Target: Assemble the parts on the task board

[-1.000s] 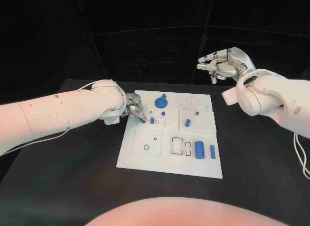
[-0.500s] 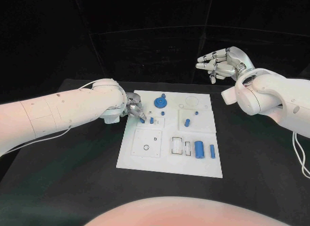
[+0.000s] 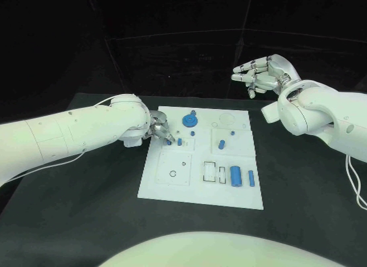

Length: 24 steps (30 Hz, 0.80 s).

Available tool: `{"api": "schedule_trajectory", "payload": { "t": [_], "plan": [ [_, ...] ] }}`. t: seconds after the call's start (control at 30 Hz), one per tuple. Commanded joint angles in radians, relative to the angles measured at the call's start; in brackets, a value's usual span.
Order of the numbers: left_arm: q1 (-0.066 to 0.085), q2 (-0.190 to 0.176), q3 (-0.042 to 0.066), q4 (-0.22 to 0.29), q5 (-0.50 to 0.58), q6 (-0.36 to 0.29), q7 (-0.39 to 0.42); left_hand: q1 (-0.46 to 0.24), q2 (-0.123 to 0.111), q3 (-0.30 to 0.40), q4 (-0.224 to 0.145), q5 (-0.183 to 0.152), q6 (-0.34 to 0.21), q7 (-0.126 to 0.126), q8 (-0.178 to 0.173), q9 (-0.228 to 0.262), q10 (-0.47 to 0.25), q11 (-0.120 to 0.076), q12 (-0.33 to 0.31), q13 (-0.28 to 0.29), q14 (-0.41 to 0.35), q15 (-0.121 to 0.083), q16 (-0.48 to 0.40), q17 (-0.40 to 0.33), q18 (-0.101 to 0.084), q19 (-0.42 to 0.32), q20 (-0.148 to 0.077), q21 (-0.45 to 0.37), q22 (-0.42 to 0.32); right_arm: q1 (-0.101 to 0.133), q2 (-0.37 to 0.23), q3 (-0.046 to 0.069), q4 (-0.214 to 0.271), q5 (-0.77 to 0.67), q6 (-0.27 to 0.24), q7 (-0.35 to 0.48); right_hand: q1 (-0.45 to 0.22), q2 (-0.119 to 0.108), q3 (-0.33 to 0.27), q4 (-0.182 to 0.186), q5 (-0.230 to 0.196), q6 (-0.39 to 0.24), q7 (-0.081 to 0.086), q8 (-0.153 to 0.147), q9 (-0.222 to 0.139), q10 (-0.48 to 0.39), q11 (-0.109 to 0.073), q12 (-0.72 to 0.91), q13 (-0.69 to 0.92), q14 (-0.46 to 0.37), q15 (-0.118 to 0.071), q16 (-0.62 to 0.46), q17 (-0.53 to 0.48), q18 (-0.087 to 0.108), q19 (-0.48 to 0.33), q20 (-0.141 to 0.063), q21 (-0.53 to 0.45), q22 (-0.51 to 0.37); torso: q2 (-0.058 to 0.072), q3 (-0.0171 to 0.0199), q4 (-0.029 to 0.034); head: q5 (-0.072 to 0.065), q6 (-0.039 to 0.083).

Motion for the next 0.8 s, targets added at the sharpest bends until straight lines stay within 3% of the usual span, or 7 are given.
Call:
{"api": "schedule_trajectory", "payload": {
  "t": [0.03,0.5,0.7,0.8],
  "plan": [
    [0.001,-0.001,0.000,0.001,0.004,0.007,-0.012,-0.017,-0.004,-0.028,0.011,-0.003,0.012,0.000,0.005,-0.003,0.009,0.001,0.006,0.003,0.104,-0.005,0.003,0.263,0.005,0.023,-0.008,0.006,0.049,0.002,0.001,0.001,0.000,-0.002,0.007,0.005,-0.009,-0.002,0.000,-0.006,0.006,-0.007,0.002,0.003,-0.001,-0.006,-0.002,-0.002,-0.001,-0.008,-0.001,-0.005,-0.001,0.003,-0.006,0.001,-0.006,0.000,0.000,0.0001,0.0002,0.000,0.000],
    [0.001,-0.004,0.000,-0.007,0.006,-0.048,-0.017,-0.043,-0.007,-0.159,0.066,-0.004,0.021,0.000,0.002,-0.011,0.007,0.002,0.006,0.002,0.104,-0.006,0.003,0.263,0.005,0.023,-0.009,0.004,0.049,0.002,0.001,0.001,-0.001,-0.002,0.005,0.005,-0.016,-0.001,0.000,-0.004,0.005,-0.008,0.002,0.003,0.000,-0.011,-0.001,-0.005,-0.008,-0.010,0.000,-0.009,-0.005,0.004,-0.010,0.002,-0.009,-0.004,0.000,-0.0004,-0.0006,-0.003,0.001],
    [0.001,-0.013,0.001,-0.002,0.030,-0.099,-0.005,-0.056,-0.023,-0.280,0.113,-0.022,0.017,-0.001,0.003,-0.012,-0.001,0.001,-0.004,-0.010,0.104,-0.007,0.003,0.263,0.008,0.019,-0.011,-0.005,0.041,0.002,0.001,0.001,-0.002,-0.002,0.005,0.005,-0.018,-0.001,0.000,-0.003,0.005,-0.009,0.002,0.003,-0.001,-0.012,-0.001,-0.006,-0.009,-0.010,0.000,-0.010,-0.007,0.005,-0.012,0.002,-0.010,-0.007,0.000,-0.0005,-0.0010,-0.005,0.002],
    [0.001,-0.021,0.001,0.002,0.054,-0.141,0.014,-0.039,-0.010,-0.333,0.141,-0.034,0.009,0.001,0.002,-0.013,-0.010,0.002,-0.017,-0.026,0.104,-0.007,0.003,0.263,0.011,0.013,-0.011,-0.019,0.027,0.002,0.000,0.001,-0.002,-0.002,0.005,0.005,-0.018,-0.001,0.000,-0.003,0.005,-0.009,0.002,0.003,-0.001,-0.012,-0.001,-0.006,-0.009,-0.010,0.000,-0.010,-0.007,0.005,-0.012,0.002,-0.010,-0.007,0.000,-0.0007,-0.0001,-0.006,0.003]
  ]
}}
